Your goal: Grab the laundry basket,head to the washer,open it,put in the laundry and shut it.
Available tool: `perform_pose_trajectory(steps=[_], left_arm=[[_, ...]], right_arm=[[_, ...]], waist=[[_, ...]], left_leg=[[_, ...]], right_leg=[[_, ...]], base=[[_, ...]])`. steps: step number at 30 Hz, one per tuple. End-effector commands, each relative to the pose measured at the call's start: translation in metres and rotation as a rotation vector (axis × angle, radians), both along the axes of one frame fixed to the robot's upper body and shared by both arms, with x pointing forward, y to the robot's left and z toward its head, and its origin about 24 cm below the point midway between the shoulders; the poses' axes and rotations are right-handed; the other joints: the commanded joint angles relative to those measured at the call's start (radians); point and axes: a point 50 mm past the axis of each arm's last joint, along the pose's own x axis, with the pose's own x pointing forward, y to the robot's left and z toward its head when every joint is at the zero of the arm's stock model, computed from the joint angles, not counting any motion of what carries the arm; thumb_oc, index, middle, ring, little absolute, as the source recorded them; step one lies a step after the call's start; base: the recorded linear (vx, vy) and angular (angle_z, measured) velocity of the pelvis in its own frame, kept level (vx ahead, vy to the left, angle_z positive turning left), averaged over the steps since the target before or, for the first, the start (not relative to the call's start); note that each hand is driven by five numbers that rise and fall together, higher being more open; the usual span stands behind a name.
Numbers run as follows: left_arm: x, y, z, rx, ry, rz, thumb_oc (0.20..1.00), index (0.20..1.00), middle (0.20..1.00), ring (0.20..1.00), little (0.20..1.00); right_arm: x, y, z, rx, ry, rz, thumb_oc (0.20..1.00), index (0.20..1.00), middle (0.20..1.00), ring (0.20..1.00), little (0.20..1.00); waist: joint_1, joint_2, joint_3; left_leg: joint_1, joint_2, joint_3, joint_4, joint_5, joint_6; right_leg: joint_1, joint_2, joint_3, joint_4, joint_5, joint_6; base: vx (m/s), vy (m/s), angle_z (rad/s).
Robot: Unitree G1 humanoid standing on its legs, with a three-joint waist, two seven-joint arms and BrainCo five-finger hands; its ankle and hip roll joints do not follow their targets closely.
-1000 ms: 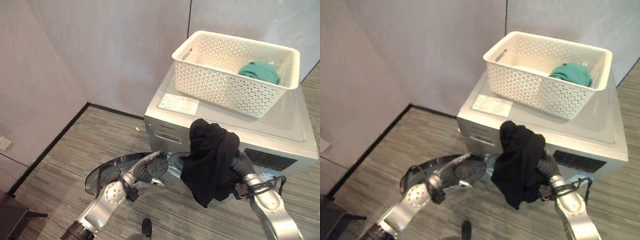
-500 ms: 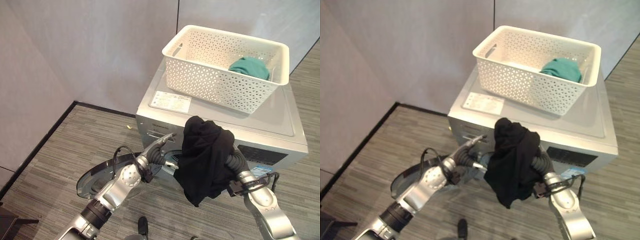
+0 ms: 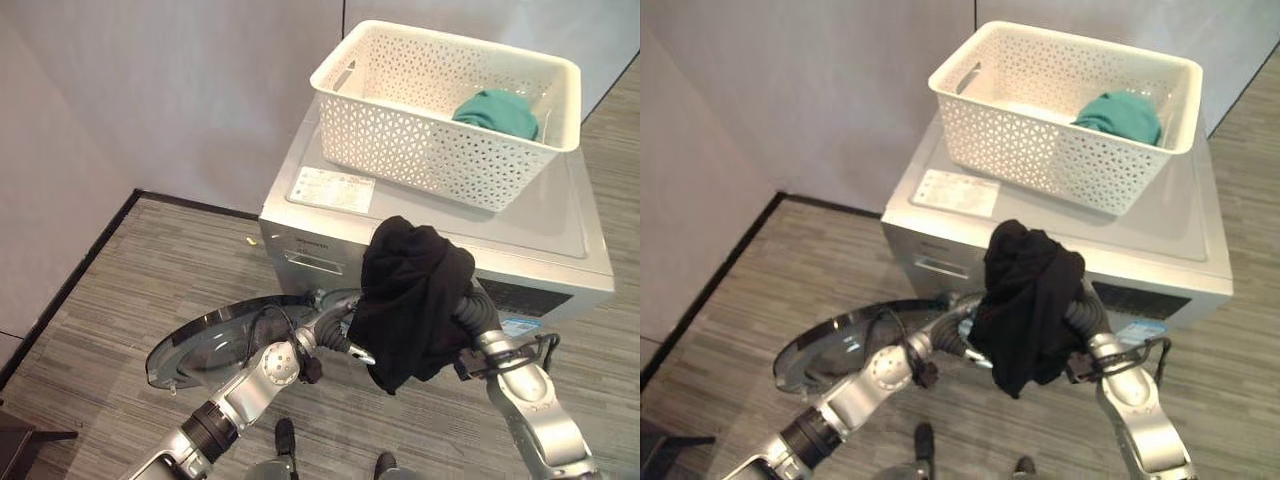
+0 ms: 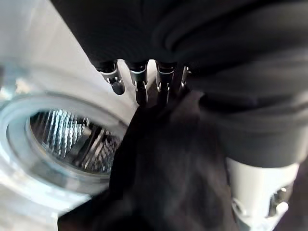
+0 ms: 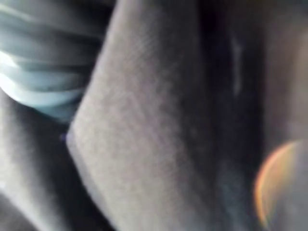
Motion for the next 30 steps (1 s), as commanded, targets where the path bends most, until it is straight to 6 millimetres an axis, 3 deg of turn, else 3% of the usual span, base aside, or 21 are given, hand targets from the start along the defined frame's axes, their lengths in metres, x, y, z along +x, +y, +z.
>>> perform_pose_trajectory(steps=[1, 8, 11, 19, 26, 30], left_arm=[[0.019, -0.008, 0.018, -0.076, -0.057, 0.042, 1.000, 1.000, 1.000, 1.000, 1.000], [0.027, -0.003, 0.019, -0.098, -0.061, 0.119, 1.000, 1.000, 1.000, 1.000, 1.000], [0.031, 0.000, 0.024, -0.146, -0.069, 0.170, 1.000, 1.000, 1.000, 1.000, 1.000], [0.030, 0.019, 0.026, -0.196, -0.059, 0.237, 1.000, 1.000, 1.000, 1.000, 1.000], [0.028, 0.006, 0.027, -0.226, -0.023, 0.180, 1.000, 1.000, 1.000, 1.000, 1.000], [0.029, -0.018, 0.030, -0.235, -0.009, 0.106, 1.000, 1.000, 1.000, 1.000, 1.000]], right_arm=[[0.018, 0.009, 0.041, -0.036, -0.218, 0.021, 0.200, 0.200, 0.200, 0.200, 0.200], [0.031, 0.015, 0.032, -0.072, -0.173, -0.020, 0.200, 0.200, 0.200, 0.200, 0.200], [0.036, 0.027, 0.029, 0.004, -0.155, -0.001, 0.200, 0.200, 0.200, 0.200, 0.200], [0.029, 0.035, 0.013, 0.036, -0.080, 0.044, 0.200, 0.200, 0.200, 0.200, 0.200], [0.032, 0.039, 0.016, 0.056, -0.090, 0.056, 0.200, 0.200, 0.200, 0.200, 0.200], [0.031, 0.055, 0.016, 0.083, -0.087, 0.126, 0.200, 0.200, 0.200, 0.200, 0.200]], waist=[[0.021, 0.010, 0.002], [0.033, 0.013, 0.008], [0.039, 0.016, 0.016], [0.044, 0.020, 0.017], [0.035, 0.026, 0.011], [0.027, 0.025, 0.010]], left_leg=[[0.034, 0.129, 0.093, 0.037, -0.068, -0.058], [0.025, 0.124, 0.088, 0.025, -0.059, -0.056], [0.016, 0.120, 0.084, 0.018, -0.053, -0.057], [0.007, 0.115, 0.077, 0.021, -0.053, -0.055], [0.003, 0.106, 0.073, 0.030, -0.066, -0.049], [0.007, 0.101, 0.076, 0.025, -0.068, -0.046]], right_leg=[[-0.128, 0.017, 0.116, -0.003, 0.016, -0.005], [-0.144, 0.018, 0.117, -0.005, 0.020, -0.009], [-0.158, 0.016, 0.116, -0.006, 0.024, -0.007], [-0.167, 0.016, 0.115, -0.006, 0.024, -0.010], [-0.171, 0.012, 0.129, -0.006, 0.026, -0.009], [-0.175, 0.012, 0.134, -0.006, 0.028, -0.009]], base=[[-0.06, 0.004, -0.09], [0.00, 0.001, -0.01], [0.00, 0.000, 0.00], [0.00, -0.001, -0.01], [0.00, 0.003, 0.00], [0.02, 0.011, 0.00]])
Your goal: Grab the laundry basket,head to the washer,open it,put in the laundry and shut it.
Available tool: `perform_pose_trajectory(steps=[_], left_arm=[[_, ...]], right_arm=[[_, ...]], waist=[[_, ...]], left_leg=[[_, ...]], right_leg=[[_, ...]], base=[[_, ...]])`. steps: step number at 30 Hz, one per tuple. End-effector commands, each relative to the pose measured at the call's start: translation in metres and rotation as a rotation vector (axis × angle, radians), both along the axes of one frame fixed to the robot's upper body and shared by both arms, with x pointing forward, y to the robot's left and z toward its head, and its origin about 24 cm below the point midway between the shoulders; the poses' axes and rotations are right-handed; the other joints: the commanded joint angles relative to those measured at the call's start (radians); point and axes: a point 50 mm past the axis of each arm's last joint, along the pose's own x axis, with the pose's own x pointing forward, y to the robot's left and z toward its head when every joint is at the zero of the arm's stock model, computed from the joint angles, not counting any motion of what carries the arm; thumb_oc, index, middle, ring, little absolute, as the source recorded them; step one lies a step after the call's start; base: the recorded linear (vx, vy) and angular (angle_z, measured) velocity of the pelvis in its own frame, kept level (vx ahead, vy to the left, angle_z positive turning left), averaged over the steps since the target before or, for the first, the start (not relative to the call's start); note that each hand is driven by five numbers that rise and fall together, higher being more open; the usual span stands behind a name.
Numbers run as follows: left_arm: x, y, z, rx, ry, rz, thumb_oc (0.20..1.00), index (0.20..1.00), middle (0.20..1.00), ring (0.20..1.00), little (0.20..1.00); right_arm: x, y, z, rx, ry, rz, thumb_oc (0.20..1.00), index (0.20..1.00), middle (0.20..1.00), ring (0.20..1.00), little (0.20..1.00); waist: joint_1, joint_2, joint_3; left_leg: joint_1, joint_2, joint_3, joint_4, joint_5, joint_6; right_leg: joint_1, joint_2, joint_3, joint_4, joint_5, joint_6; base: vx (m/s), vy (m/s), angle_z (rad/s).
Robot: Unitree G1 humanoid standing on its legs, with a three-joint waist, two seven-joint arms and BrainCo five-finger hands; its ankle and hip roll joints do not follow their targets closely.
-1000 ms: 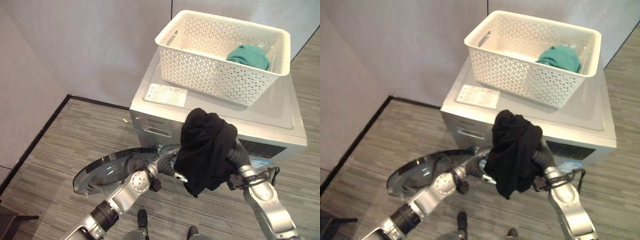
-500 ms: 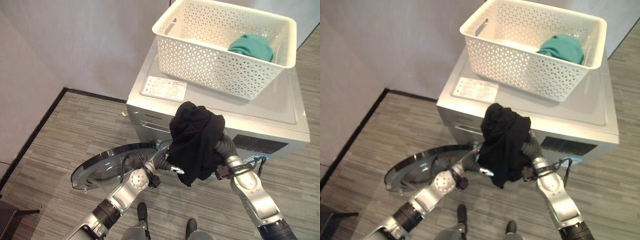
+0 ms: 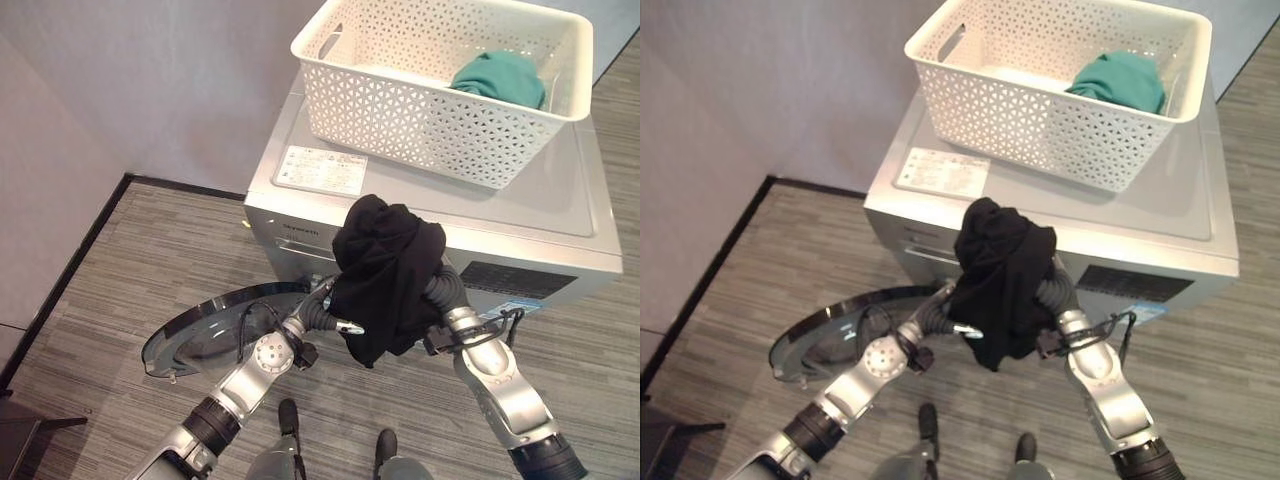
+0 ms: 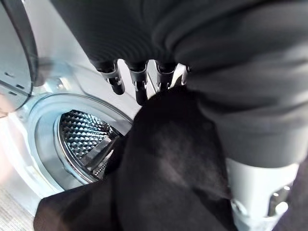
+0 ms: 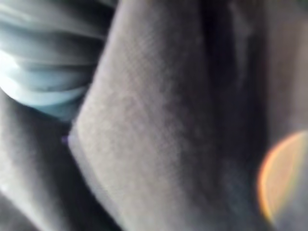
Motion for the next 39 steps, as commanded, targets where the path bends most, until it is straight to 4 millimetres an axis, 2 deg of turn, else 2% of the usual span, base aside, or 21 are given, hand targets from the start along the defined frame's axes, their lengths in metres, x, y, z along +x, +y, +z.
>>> perform_pose_trajectory(steps=[1, 7, 8, 9, 10, 11, 12, 19, 21, 22, 24, 29, 31, 32, 34, 35, 36, 38, 39], left_arm=[[0.011, -0.016, 0.021, -0.058, -0.070, -0.048, 1.000, 1.000, 1.000, 1.000, 1.000], [0.012, -0.029, 0.017, -0.049, -0.056, -0.054, 1.000, 1.000, 1.000, 1.000, 1.000], [0.015, -0.031, 0.020, -0.056, -0.070, -0.040, 0.871, 0.871, 0.871, 0.871, 0.871], [0.015, -0.031, 0.020, -0.056, -0.070, -0.040, 0.677, 0.677, 0.677, 0.677, 0.677], [0.016, -0.030, 0.020, -0.060, -0.071, -0.029, 0.548, 0.548, 0.548, 0.548, 0.548], [0.017, -0.029, 0.020, -0.062, -0.070, -0.022, 0.470, 0.470, 0.470, 0.470, 0.470], [0.017, -0.028, 0.020, -0.066, -0.067, -0.017, 0.200, 0.200, 0.200, 0.200, 0.200], [0.018, -0.017, 0.022, -0.086, -0.073, 0.014, 0.200, 0.200, 0.200, 0.200, 0.200], [0.019, -0.011, 0.019, -0.098, -0.062, 0.046, 0.200, 0.200, 0.200, 0.200, 0.200], [0.018, -0.011, 0.019, -0.098, -0.062, 0.046, 0.200, 0.200, 0.200, 0.200, 0.200], [0.019, 0.000, 0.015, -0.106, -0.050, 0.088, 0.200, 0.200, 0.200, 0.200, 0.200], [0.018, 0.013, 0.008, -0.120, -0.030, 0.151, 0.200, 0.200, 0.200, 0.200, 0.200], [0.016, 0.024, 0.000, -0.126, -0.007, 0.194, 0.200, 0.200, 0.200, 0.200, 0.200], [0.015, 0.024, 0.000, -0.126, -0.007, 0.194, 0.200, 0.200, 0.200, 0.200, 0.200], [0.012, 0.038, -0.007, -0.128, 0.012, 0.237, 0.200, 0.200, 0.200, 0.200, 0.200], [0.012, 0.038, -0.007, -0.128, 0.012, 0.237, 0.200, 0.200, 0.200, 0.200, 0.200], [0.010, 0.042, -0.009, -0.131, 0.019, 0.253, 0.200, 0.200, 0.200, 0.200, 0.200], [0.004, 0.057, -0.017, -0.129, 0.040, 0.296, 0.200, 0.200, 0.200, 0.200, 0.200], [0.002, 0.062, -0.019, -0.130, 0.045, 0.310, 0.200, 0.200, 0.200, 0.200, 0.200]], right_arm=[[0.009, 0.016, 0.012, 0.044, -0.036, 0.068, 0.200, 0.200, 0.200, 0.200, 0.200], [0.009, 0.027, 0.010, 0.055, -0.022, 0.111, 0.200, 0.200, 0.200, 0.200, 0.200], [0.010, 0.029, 0.009, 0.065, -0.013, 0.120, 0.200, 0.200, 0.200, 0.200, 0.200], [0.010, 0.029, 0.009, 0.065, -0.013, 0.120, 0.200, 0.200, 0.200, 0.200, 0.200], [0.010, 0.030, 0.008, 0.069, -0.010, 0.122, 0.200, 0.200, 0.200, 0.200, 0.200], [0.010, 0.030, 0.008, 0.072, -0.007, 0.121, 0.200, 0.200, 0.200, 0.200, 0.200], [0.010, 0.030, 0.007, 0.078, -0.004, 0.119, 0.200, 0.200, 0.200, 0.200, 0.200], [0.004, 0.016, -0.010, 0.068, 0.073, 0.089, 0.200, 0.200, 0.200, 0.200, 0.200], [0.000, 0.007, -0.021, 0.057, 0.124, 0.061, 0.696, 0.696, 0.696, 0.696, 0.696], [-0.001, 0.006, -0.022, 0.057, 0.125, 0.061, 1.000, 1.000, 1.000, 1.000, 1.000], [-0.007, -0.009, -0.032, 0.002, 0.164, 0.010, 1.000, 1.000, 1.000, 1.000, 1.000], [-0.019, -0.031, -0.043, -0.025, 0.198, -0.077, 1.000, 1.000, 1.000, 1.000, 1.000], [-0.034, -0.049, -0.056, -0.044, 0.249, -0.141, 1.000, 1.000, 1.000, 1.000, 1.000], [-0.034, -0.049, -0.056, -0.044, 0.249, -0.141, 1.000, 1.000, 1.000, 1.000, 1.000], [-0.058, -0.065, -0.082, -0.027, 0.368, -0.210, 1.000, 1.000, 1.000, 1.000, 1.000], [-0.058, -0.065, -0.082, -0.026, 0.368, -0.210, 1.000, 1.000, 1.000, 1.000, 1.000], [-0.066, -0.071, -0.091, -0.046, 0.411, -0.232, 1.000, 1.000, 1.000, 1.000, 1.000], [-0.095, -0.093, -0.121, -0.164, 0.568, -0.290, 1.000, 1.000, 1.000, 1.000, 1.000], [-0.102, -0.099, -0.130, -0.208, 0.613, -0.303, 1.000, 1.000, 1.000, 1.000, 1.000]], waist=[[0.027, -0.024, -0.020], [0.022, -0.028, -0.020], [0.022, -0.031, -0.018], [0.022, -0.031, -0.018], [0.022, -0.032, -0.019], [0.022, -0.033, -0.020], [0.022, -0.033, -0.020], [0.018, -0.032, -0.026], [0.015, -0.032, -0.027], [0.015, -0.032, -0.027], [0.009, -0.034, -0.027], [-0.009, -0.036, -0.027], [-0.022, -0.036, -0.023], [-0.021, -0.037, -0.025], [-0.039, -0.038, -0.020], [-0.039, -0.038, -0.022], [-0.043, -0.039, -0.021], [-0.057, -0.047, -0.014], [-0.059, -0.050, -0.012]], left_leg=[[0.043, 0.072, 0.066, 0.024, -0.084, -0.038], [0.042, 0.075, 0.068, 0.017, -0.081, -0.037], [0.041, 0.076, 0.069, 0.015, -0.081, -0.037], [0.041, 0.076, 0.069, 0.015, -0.081, -0.037], [0.042, 0.077, 0.069, 0.014, -0.081, -0.037], [0.042, 0.078, 0.069, 0.014, -0.081, -0.037], [0.043, 0.078, 0.070, 0.013, -0.081, -0.037], [0.051, 0.079, 0.075, 0.007, -0.083, -0.039], [0.055, 0.077, 0.080, 0.006, -0.085, -0.039], [0.056, 0.077, 0.080, 0.006, -0.085, -0.039], [0.058, 0.078, 0.086, 0.006, -0.088, -0.039], [0.068, 0.080, 0.098, 0.007, -0.093, -0.038], [0.078, 0.081, 0.108, 0.010, -0.103, -0.038], [0.076, 0.081, 0.108, 0.008, -0.099, -0.038], [0.083, 0.080, 0.121, 0.012, -0.106, -0.038], [0.080, 0.080, 0.121, 0.010, -0.102, -0.037], [0.082, 0.080, 0.127, 0.011, -0.104, -0.037], [0.090, 0.078, 0.139, 0.016, -0.117, -0.035], [0.092, 0.076, 0.145, 0.019, -0.122, -0.033]], right_leg=[[-0.135, -0.017, 0.117, -0.001, 0.017, 0.004], [-0.143, -0.015, 0.119, -0.001, 0.019, 0.005], [-0.148, -0.013, 0.122, -0.001, 0.020, 0.005], [-0.148, -0.013, 0.122, -0.001, 0.020, 0.005], [-0.149, -0.012, 0.123, -0.001, 0.020, 0.005], [-0.149, -0.012, 0.124, -0.001, 0.020, 0.004], [-0.150, -0.012, 0.125, -0.001, 0.019, 0.004], [-0.150, -0.009, 0.128, -0.001, 0.019, 0.006], [-0.151, -0.008, 0.132, -0.001, 0.019, 0.005], [-0.150, -0.008, 0.132, -0.001, 0.019, 0.005], [-0.151, -0.007, 0.135, -0.001, 0.018, 0.005], [-0.152, -0.004, 0.147, 0.001, 0.018, 0.006], [-0.149, -0.003, 0.156, 0.003, 0.013, 0.008], [-0.152, -0.003, 0.156, 0.002, 0.017, 0.007], [-0.149, -0.003, 0.164, 0.006, 0.015, 0.009], [-0.152, -0.004, 0.164, 0.005, 0.018, 0.009], [-0.153, -0.005, 0.167, 0.006, 0.018, 0.010], [-0.150, -0.009, 0.176, 0.010, 0.019, 0.014], [-0.150, -0.011, 0.179, 0.014, 0.019, 0.015]], base=[[0.00, 0.000, 0.00], [0.00, 0.000, 0.00], [0.00, 0.000, 0.00], [0.00, 0.000, 0.00], [0.01, -0.005, -0.03], [0.01, -0.007, -0.04], [0.02, -0.006, -0.04], [0.01, -0.003, 0.00], [0.01, -0.002, -0.02], [0.01, -0.012, -0.04], [0.00, 0.000, 0.00], [0.01, 0.002, -0.06], [0.03, 0.011, -0.25], [0.02, 0.016, -0.13], [0.01, 0.020, -0.09], [-0.01, 0.021, -0.21], [0.00, 0.025, -0.23], [0.01, 0.057, -0.15], [-0.01, 0.044, -0.14]])
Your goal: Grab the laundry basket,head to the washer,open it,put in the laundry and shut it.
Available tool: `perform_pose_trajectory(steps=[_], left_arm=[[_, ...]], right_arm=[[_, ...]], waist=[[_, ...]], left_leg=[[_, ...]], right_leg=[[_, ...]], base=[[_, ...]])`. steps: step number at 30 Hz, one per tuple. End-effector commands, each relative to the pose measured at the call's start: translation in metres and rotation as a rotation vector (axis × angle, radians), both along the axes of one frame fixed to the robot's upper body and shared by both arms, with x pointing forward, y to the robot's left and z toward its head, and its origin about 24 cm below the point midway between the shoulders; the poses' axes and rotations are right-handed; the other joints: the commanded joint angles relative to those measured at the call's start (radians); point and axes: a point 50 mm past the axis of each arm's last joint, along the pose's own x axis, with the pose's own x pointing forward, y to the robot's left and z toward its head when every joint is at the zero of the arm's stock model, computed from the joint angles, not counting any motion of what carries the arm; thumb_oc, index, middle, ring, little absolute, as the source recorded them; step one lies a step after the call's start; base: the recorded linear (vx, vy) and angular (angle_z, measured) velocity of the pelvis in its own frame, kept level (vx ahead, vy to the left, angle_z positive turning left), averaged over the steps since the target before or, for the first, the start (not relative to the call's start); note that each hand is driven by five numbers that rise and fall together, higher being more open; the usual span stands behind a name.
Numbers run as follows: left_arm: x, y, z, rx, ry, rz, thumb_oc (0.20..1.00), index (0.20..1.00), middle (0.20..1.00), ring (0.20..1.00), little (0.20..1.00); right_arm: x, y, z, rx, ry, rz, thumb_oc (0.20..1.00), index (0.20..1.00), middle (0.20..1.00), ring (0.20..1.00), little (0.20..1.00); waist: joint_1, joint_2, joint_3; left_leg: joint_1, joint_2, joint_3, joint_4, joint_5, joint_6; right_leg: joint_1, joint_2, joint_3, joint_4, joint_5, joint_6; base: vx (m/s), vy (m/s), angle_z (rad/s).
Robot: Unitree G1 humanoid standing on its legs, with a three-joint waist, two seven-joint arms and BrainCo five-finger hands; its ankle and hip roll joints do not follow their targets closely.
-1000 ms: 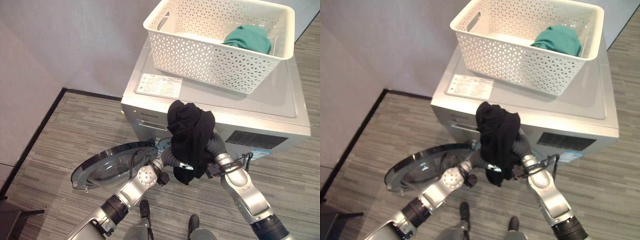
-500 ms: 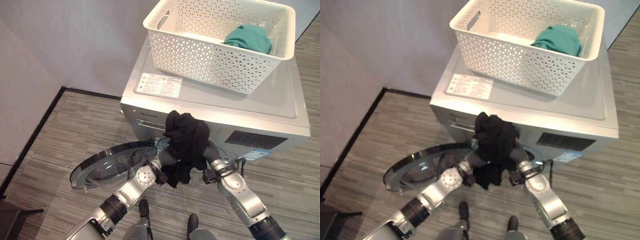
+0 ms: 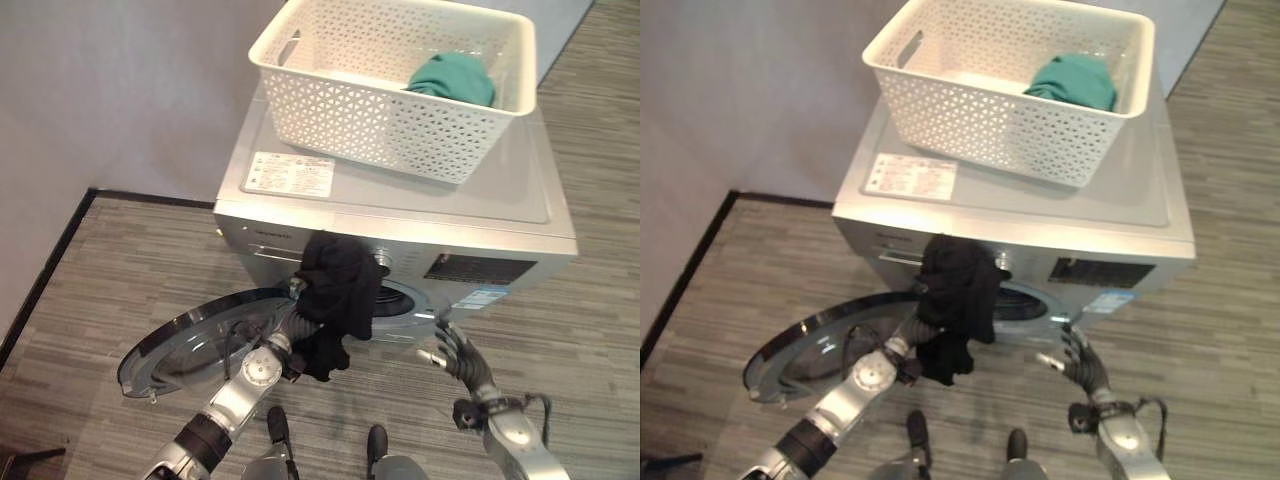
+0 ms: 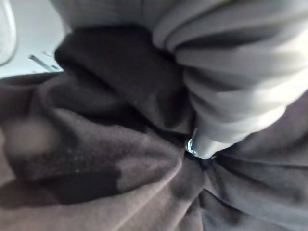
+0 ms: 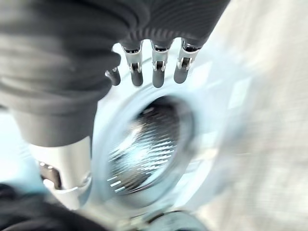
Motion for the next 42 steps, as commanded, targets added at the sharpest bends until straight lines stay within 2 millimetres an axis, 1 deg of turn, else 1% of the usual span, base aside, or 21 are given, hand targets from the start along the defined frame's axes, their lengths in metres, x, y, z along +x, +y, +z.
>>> perform_pose_trajectory(steps=[1, 3, 4, 6, 7, 9, 10, 11, 12, 14, 15, 16, 18, 19, 21, 23, 26, 27, 31, 34, 42], left_arm=[[0.018, 0.006, 0.025, -0.089, -0.133, 0.047, 0.200, 0.200, 0.200, 0.200, 0.200], [0.007, 0.025, 0.019, -0.101, -0.111, 0.083, 0.200, 0.200, 0.200, 0.200, 0.200], [0.007, 0.025, 0.019, -0.100, -0.111, 0.084, 0.200, 0.200, 0.200, 0.200, 0.200], [-0.004, 0.035, 0.015, -0.095, -0.089, 0.064, 0.200, 0.200, 0.200, 0.200, 0.200], [-0.008, 0.037, 0.012, -0.086, -0.072, 0.041, 0.200, 0.200, 0.200, 0.200, 0.200], [-0.012, 0.038, 0.010, -0.075, -0.059, 0.024, 0.200, 0.200, 0.200, 0.200, 0.200], [-0.014, 0.038, 0.007, -0.060, -0.043, 0.002, 0.200, 0.200, 0.200, 0.200, 0.200], [-0.017, 0.036, 0.005, -0.029, -0.026, -0.049, 0.200, 0.200, 0.200, 0.200, 0.200], [-0.017, 0.036, 0.006, -0.028, -0.027, -0.048, 0.200, 0.200, 0.200, 0.200, 0.200], [-0.019, 0.040, 0.004, 0.021, -0.024, -0.071, 0.200, 0.200, 0.200, 0.200, 0.200], [-0.020, 0.042, 0.003, 0.040, -0.024, -0.069, 0.200, 0.200, 0.200, 0.200, 0.200], [-0.020, 0.042, 0.003, 0.040, -0.025, -0.067, 0.200, 0.200, 0.200, 0.200, 0.200], [-0.020, 0.045, 0.004, 0.036, -0.030, -0.059, 0.200, 0.200, 0.200, 0.200, 0.200], [-0.020, 0.045, 0.004, 0.036, -0.030, -0.058, 0.200, 0.200, 0.200, 0.200, 0.200], [-0.022, 0.044, 0.000, 0.052, -0.023, -0.068, 0.200, 0.200, 0.200, 0.200, 0.200], [-0.022, 0.040, -0.003, 0.056, -0.013, -0.077, 0.200, 0.200, 0.200, 0.200, 0.200], [-0.021, 0.039, -0.004, 0.056, -0.016, -0.076, 0.200, 0.200, 0.200, 0.200, 0.200], [-0.019, 0.035, -0.004, 0.054, -0.014, -0.079, 0.200, 0.200, 0.200, 0.200, 0.200], [-0.015, 0.029, -0.005, 0.038, -0.005, -0.079, 0.200, 0.200, 0.200, 0.200, 0.200], [-0.010, 0.020, -0.002, 0.009, -0.013, -0.092, 0.200, 0.200, 0.200, 0.200, 0.200], [-0.005, 0.013, -0.001, -0.014, -0.012, -0.090, 0.200, 0.200, 0.200, 0.200, 0.200]], right_arm=[[-0.008, -0.023, 0.000, -0.135, 0.019, 0.014, 1.000, 1.000, 1.000, 1.000, 1.000], [-0.031, -0.045, -0.037, -0.305, 0.244, 0.015, 1.000, 1.000, 1.000, 1.000, 1.000], [-0.030, -0.044, -0.037, -0.305, 0.243, 0.016, 1.000, 1.000, 1.000, 1.000, 1.000], [-0.054, -0.055, -0.065, -0.354, 0.430, -0.018, 1.000, 1.000, 1.000, 1.000, 1.000], [-0.069, -0.055, -0.080, -0.371, 0.526, -0.017, 1.000, 1.000, 1.000, 1.000, 1.000], [-0.077, -0.057, -0.086, -0.376, 0.574, -0.033, 1.000, 1.000, 1.000, 1.000, 1.000], [-0.088, -0.056, -0.094, -0.372, 0.640, -0.046, 1.000, 1.000, 1.000, 1.000, 1.000], [-0.111, -0.054, -0.107, -0.358, 0.766, -0.062, 1.000, 1.000, 1.000, 1.000, 1.000], [-0.110, -0.054, -0.107, -0.357, 0.765, -0.062, 1.000, 1.000, 1.000, 1.000, 1.000], [-0.114, -0.050, -0.112, -0.333, 0.808, -0.067, 1.000, 1.000, 1.000, 1.000, 1.000], [-0.104, -0.048, -0.112, -0.338, 0.799, -0.051, 1.000, 1.000, 1.000, 1.000, 1.000], [-0.104, -0.049, -0.112, -0.338, 0.798, -0.050, 1.000, 1.000, 1.000, 1.000, 1.000], [-0.080, -0.054, -0.105, -0.377, 0.747, -0.026, 1.000, 1.000, 1.000, 1.000, 1.000], [-0.080, -0.054, -0.105, -0.378, 0.747, -0.026, 1.000, 1.000, 1.000, 1.000, 1.000], [-0.072, -0.061, -0.101, -0.411, 0.730, -0.022, 1.000, 1.000, 1.000, 1.000, 1.000], [-0.076, -0.059, -0.102, -0.407, 0.736, -0.021, 1.000, 1.000, 1.000, 1.000, 1.000], [-0.074, -0.059, -0.102, -0.409, 0.728, -0.014, 1.000, 1.000, 1.000, 1.000, 1.000], [-0.077, -0.058, -0.103, -0.403, 0.739, -0.021, 1.000, 1.000, 1.000, 1.000, 1.000], [-0.083, -0.061, -0.105, -0.391, 0.760, -0.058, 1.000, 1.000, 1.000, 1.000, 1.000], [-0.077, -0.062, -0.104, -0.381, 0.731, -0.105, 1.000, 1.000, 1.000, 1.000, 1.000], [-0.068, -0.051, -0.107, -0.376, 0.724, -0.066, 1.000, 1.000, 1.000, 1.000, 1.000]], waist=[[0.002, -0.015, 0.006], [0.011, -0.024, 0.021], [0.010, -0.026, 0.021], [0.036, -0.033, 0.026], [0.055, -0.033, 0.023], [0.062, -0.029, 0.022], [0.069, -0.022, 0.019], [0.078, -0.006, 0.026], [0.078, -0.007, 0.025], [0.071, 0.000, 0.048], [0.068, 0.007, 0.062], [0.069, 0.007, 0.064], [0.066, 0.013, 0.072], [0.066, 0.014, 0.073], [0.058, 0.010, 0.089], [0.058, -0.004, 0.090], [0.070, -0.029, 0.083], [0.082, -0.045, 0.080], [0.084, -0.044, 0.079], [0.074, -0.029, 0.081], [0.062, -0.022, 0.102]], left_leg=[[0.083, 0.046, 0.076, 0.018, -0.117, -0.039], [0.078, 0.041, 0.081, 0.062, -0.151, -0.024], [0.077, 0.041, 0.081, 0.065, -0.153, -0.024], [0.057, 0.018, 0.040, 0.121, -0.195, -0.004], [0.053, -0.006, -0.014, 0.143, -0.225, 0.011], [0.054, -0.019, -0.041, 0.150, -0.235, 0.021], [0.056, -0.037, -0.070, 0.150, -0.241, 0.035], [0.072, -0.061, -0.109, 0.159, -0.257, 0.062], [0.067, -0.063, -0.108, 0.159, -0.253, 0.062], [0.072, -0.089, -0.136, 0.193, -0.278, 0.092], [0.088, -0.108, -0.153, 0.205, -0.305, 0.108], [0.089, -0.108, -0.151, 0.205, -0.308, 0.109], [0.112, -0.118, -0.165, 0.195, -0.327, 0.100], [0.114, -0.117, -0.164, 0.194, -0.328, 0.101], [0.143, -0.130, -0.191, 0.183, -0.349, 0.092], [0.156, -0.144, -0.226, 0.169, -0.350, 0.084], [0.158, -0.145, -0.245, 0.150, -0.342, 0.070], [0.143, -0.127, -0.266, 0.130, -0.319, 0.053], [0.107, -0.080, -0.310, 0.087, -0.278, 0.028], [0.065, -0.027, -0.336, 0.034, -0.230, 0.004], [0.039, -0.001, -0.303, 0.009, -0.214, -0.016]], right_leg=[[-0.112, -0.019, 0.098, 0.014, 0.006, 0.023], [-0.114, -0.027, 0.114, 0.031, 0.002, 0.027], [-0.115, -0.028, 0.115, 0.031, 0.001, 0.027], [-0.122, -0.041, 0.133, 0.056, 0.000, 0.032], [-0.123, -0.055, 0.138, 0.078, -0.006, 0.040], [-0.124, -0.064, 0.136, 0.103, -0.012, 0.043], [-0.137, -0.076, 0.132, 0.157, -0.026, 0.046], [-0.165, -0.086, 0.126, 0.315, -0.055, 0.051], [-0.170, -0.087, 0.127, 0.318, -0.053, 0.051], [-0.251, -0.088, 0.180, 0.509, -0.036, 0.057], [-0.307, -0.091, 0.232, 0.516, -0.026, 0.055], [-0.307, -0.090, 0.234, 0.517, -0.028, 0.055], [-0.344, -0.121, 0.288, 0.334, 0.009, 0.063], [-0.339, -0.120, 0.286, 0.324, 0.014, 0.064], [-0.384, -0.149, 0.333, 0.178, 0.097, 0.087], [-0.367, -0.149, 0.367, 0.163, 0.114, 0.098], [-0.385, -0.159, 0.349, 0.181, 0.135, 0.106], [-0.414, -0.136, 0.330, 0.210, 0.116, 0.096], [-0.440, -0.118, 0.279, 0.253, 0.090, 0.083], [-0.454, -0.102, 0.222, 0.243, 0.074, 0.066], [-0.501, -0.079, 0.218, 0.222, 0.085, 0.059]], base=[[0.00, 0.069, -0.27], [-0.01, 0.076, -0.41], [0.00, 0.081, -0.43], [0.04, 0.138, -0.26], [0.04, 0.125, -0.14], [0.05, 0.131, -0.07], [0.10, 0.246, 0.06], [0.06, 0.192, 0.14], [0.05, 0.192, 0.33], [0.03, 0.148, 0.63], [0.05, 0.116, 0.52], [0.09, 0.064, 0.29], [0.15, -0.045, 0.17], [0.17, -0.066, 0.22], [0.19, -0.082, 0.36], [0.19, -0.116, 0.74], [0.08, -0.143, 0.91], [0.03, -0.229, 0.52], [-0.01, -0.214, 0.05], [-0.05, -0.171, 0.42], [-0.03, -0.053, 0.01]])
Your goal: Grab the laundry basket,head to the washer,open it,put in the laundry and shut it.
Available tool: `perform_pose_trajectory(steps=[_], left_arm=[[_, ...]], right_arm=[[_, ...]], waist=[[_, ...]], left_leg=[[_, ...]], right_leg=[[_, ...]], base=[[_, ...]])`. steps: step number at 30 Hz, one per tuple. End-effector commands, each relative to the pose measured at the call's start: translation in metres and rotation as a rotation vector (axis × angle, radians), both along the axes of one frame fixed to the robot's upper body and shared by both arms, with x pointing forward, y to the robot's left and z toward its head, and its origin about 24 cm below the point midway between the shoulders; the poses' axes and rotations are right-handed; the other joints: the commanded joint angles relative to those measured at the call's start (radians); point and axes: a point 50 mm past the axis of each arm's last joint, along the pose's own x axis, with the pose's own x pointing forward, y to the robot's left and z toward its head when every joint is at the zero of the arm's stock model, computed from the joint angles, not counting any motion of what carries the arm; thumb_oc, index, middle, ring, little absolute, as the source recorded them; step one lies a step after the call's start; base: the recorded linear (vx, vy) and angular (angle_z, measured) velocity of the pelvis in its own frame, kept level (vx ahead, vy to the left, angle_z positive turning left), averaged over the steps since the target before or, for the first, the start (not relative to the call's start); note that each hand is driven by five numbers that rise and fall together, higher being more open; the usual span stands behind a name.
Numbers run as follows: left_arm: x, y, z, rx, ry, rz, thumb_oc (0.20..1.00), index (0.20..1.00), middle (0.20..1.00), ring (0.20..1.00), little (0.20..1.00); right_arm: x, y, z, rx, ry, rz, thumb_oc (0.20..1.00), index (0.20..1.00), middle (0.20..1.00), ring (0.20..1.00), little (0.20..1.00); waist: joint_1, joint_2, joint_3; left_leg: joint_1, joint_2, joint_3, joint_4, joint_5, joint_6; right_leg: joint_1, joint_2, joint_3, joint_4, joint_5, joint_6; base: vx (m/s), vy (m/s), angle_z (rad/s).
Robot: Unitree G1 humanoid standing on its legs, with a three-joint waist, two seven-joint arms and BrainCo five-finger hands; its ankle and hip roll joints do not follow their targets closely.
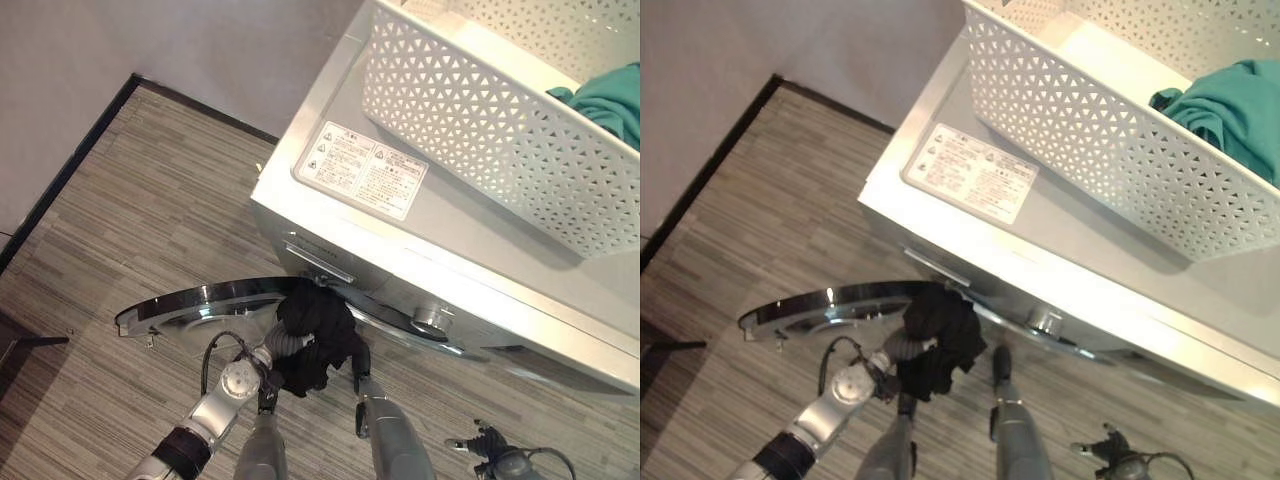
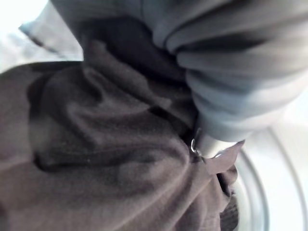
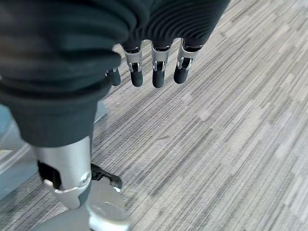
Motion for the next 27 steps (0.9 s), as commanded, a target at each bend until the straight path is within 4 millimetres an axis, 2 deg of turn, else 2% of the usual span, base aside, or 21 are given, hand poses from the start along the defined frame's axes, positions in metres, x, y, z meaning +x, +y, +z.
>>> perform_pose_trajectory(steps=[1, 3, 7, 9, 10, 12, 15, 16, 17, 18, 19, 20, 24, 25, 27], left_arm=[[0.002, -0.008, 0.010, -0.073, -0.070, -0.002, 0.200, 0.200, 0.200, 0.200, 0.200], [0.006, -0.013, 0.013, -0.099, -0.078, 0.010, 0.200, 0.200, 0.200, 0.200, 0.200], [0.016, -0.024, 0.026, -0.160, -0.124, 0.032, 0.200, 0.200, 0.200, 0.200, 0.200], [0.024, -0.033, 0.036, -0.202, -0.159, 0.036, 0.200, 0.200, 0.200, 0.200, 0.200], [0.032, -0.044, 0.049, -0.241, -0.198, 0.029, 0.200, 0.200, 0.200, 0.200, 0.200], [0.041, -0.058, 0.063, -0.280, -0.234, 0.013, 0.200, 0.200, 0.200, 0.200, 0.200], [0.052, -0.078, 0.085, -0.331, -0.287, -0.012, 0.200, 0.200, 0.200, 0.200, 0.200], [0.052, -0.078, 0.085, -0.332, -0.287, -0.012, 0.200, 0.200, 0.200, 0.200, 0.200], [0.058, -0.090, 0.098, -0.364, -0.313, -0.023, 0.200, 0.200, 0.200, 0.200, 0.200], [0.058, -0.090, 0.098, -0.365, -0.313, -0.023, 0.200, 0.200, 0.200, 0.200, 0.200], [0.065, -0.104, 0.110, -0.395, -0.331, -0.030, 0.200, 0.200, 0.200, 0.200, 0.200], [0.067, -0.109, 0.113, -0.404, -0.331, -0.028, 0.200, 0.200, 0.200, 0.200, 0.200], [0.074, -0.125, 0.123, -0.422, -0.331, -0.026, 0.200, 0.200, 0.200, 0.200, 0.200], [0.074, -0.125, 0.124, -0.422, -0.331, -0.026, 0.200, 0.200, 0.200, 0.200, 0.200], [0.078, -0.128, 0.124, -0.426, -0.314, -0.001, 0.200, 0.200, 0.200, 0.200, 0.200]], right_arm=[[-0.038, -0.001, -0.012, -0.003, 0.114, -0.045, 1.000, 1.000, 1.000, 1.000, 1.000], [-0.050, 0.003, -0.017, 0.019, 0.140, -0.090, 1.000, 1.000, 1.000, 1.000, 1.000], [-0.058, 0.005, -0.020, 0.026, 0.152, -0.144, 1.000, 1.000, 1.000, 1.000, 1.000], [-0.063, 0.007, -0.021, 0.027, 0.164, -0.156, 1.000, 1.000, 1.000, 1.000, 1.000], [-0.066, 0.008, -0.022, 0.024, 0.175, -0.170, 1.000, 1.000, 1.000, 1.000, 1.000], [-0.066, 0.008, -0.022, 0.016, 0.178, -0.175, 1.000, 1.000, 1.000, 1.000, 1.000], [-0.059, 0.008, -0.021, 0.012, 0.144, -0.188, 1.000, 1.000, 1.000, 1.000, 1.000], [-0.059, 0.008, -0.021, 0.012, 0.144, -0.188, 1.000, 1.000, 1.000, 1.000, 1.000], [-0.054, 0.007, -0.019, 0.004, 0.117, -0.188, 1.000, 1.000, 1.000, 1.000, 1.000], [-0.054, 0.007, -0.019, 0.004, 0.117, -0.188, 1.000, 1.000, 1.000, 1.000, 1.000], [-0.046, 0.009, -0.018, -0.003, 0.090, -0.170, 1.000, 1.000, 1.000, 1.000, 1.000], [-0.044, 0.010, -0.018, -0.005, 0.084, -0.166, 1.000, 1.000, 1.000, 1.000, 1.000], [-0.025, 0.011, -0.013, -0.011, 0.020, -0.151, 1.000, 1.000, 1.000, 1.000, 1.000], [-0.025, 0.011, -0.013, -0.011, 0.019, -0.152, 1.000, 1.000, 1.000, 1.000, 1.000], [-0.003, 0.014, -0.005, 0.000, -0.079, -0.143, 1.000, 1.000, 1.000, 1.000, 1.000]], waist=[[-0.005, -0.010, -0.005], [-0.014, -0.009, 0.010], [-0.030, -0.013, 0.041], [-0.040, -0.015, 0.057], [-0.050, -0.018, 0.070], [-0.060, -0.015, 0.088], [-0.079, -0.010, 0.104], [-0.079, -0.010, 0.103], [-0.092, -0.009, 0.110], [-0.092, -0.009, 0.108], [-0.103, -0.011, 0.108], [-0.101, 0.001, 0.101], [-0.114, -0.007, 0.082], [-0.114, -0.007, 0.082], [-0.120, -0.024, 0.080]], left_leg=[[0.051, -0.023, 0.016, 0.008, -0.090, 0.049], [0.040, -0.024, 0.029, 0.013, -0.095, 0.047], [-0.005, -0.036, 0.060, 0.065, -0.121, 0.048], [-0.038, -0.045, 0.075, 0.107, -0.142, 0.049], [-0.080, -0.054, 0.090, 0.156, -0.163, 0.052], [-0.125, -0.057, 0.095, 0.205, -0.182, 0.050], [-0.203, -0.061, 0.089, 0.277, -0.200, 0.041], [-0.205, -0.061, 0.088, 0.278, -0.201, 0.041], [-0.267, -0.065, 0.086, 0.340, -0.213, 0.036], [-0.270, -0.065, 0.086, 0.343, -0.214, 0.036], [-0.338, -0.062, 0.083, 0.414, -0.229, 0.030], [-0.353, -0.046, 0.075, 0.443, -0.264, 0.030], [-0.445, -0.028, 0.055, 0.579, -0.313, 0.032], [-0.448, -0.029, 0.055, 0.582, -0.314, 0.032], [-0.488, -0.020, 0.037, 0.669, -0.350, 0.038]], right_leg=[[-0.124, -0.107, 0.037, 0.130, -0.097, 0.088], [-0.149, -0.107, 0.042, 0.132, -0.093, 0.089], [-0.209, -0.109, 0.063, 0.145, -0.082, 0.091], [-0.244, -0.111, 0.074, 0.154, -0.077, 0.093], [-0.283, -0.114, 0.084, 0.169, -0.073, 0.094], [-0.316, -0.117, 0.089, 0.187, -0.077, 0.094], [-0.365, -0.127, 0.092, 0.210, -0.080, 0.092], [-0.367, -0.127, 0.092, 0.211, -0.080, 0.092], [-0.408, -0.132, 0.092, 0.240, -0.086, 0.088], [-0.411, -0.133, 0.092, 0.242, -0.086, 0.088], [-0.455, -0.136, 0.095, 0.284, -0.100, 0.084], [-0.472, -0.125, 0.093, 0.324, -0.141, 0.088], [-0.548, -0.117, 0.101, 0.457, -0.196, 0.074], [-0.550, -0.118, 0.101, 0.459, -0.197, 0.074], [-0.584, -0.118, 0.108, 0.554, -0.234, 0.066]], base=[[-0.08, -0.033, -0.09], [-0.07, -0.007, -0.16], [-0.10, 0.018, -0.29], [-0.11, 0.026, -0.23], [-0.14, 0.012, -0.14], [-0.13, -0.014, -0.19], [-0.10, -0.041, -0.03], [-0.09, -0.062, 0.04], [-0.07, -0.051, 0.03], [-0.14, -0.103, 0.05], [-0.01, -0.048, 0.02], [-0.04, -0.062, 0.09], [-0.03, -0.026, 0.15], [-0.04, -0.033, 0.07], [-0.03, -0.031, 0.04]])
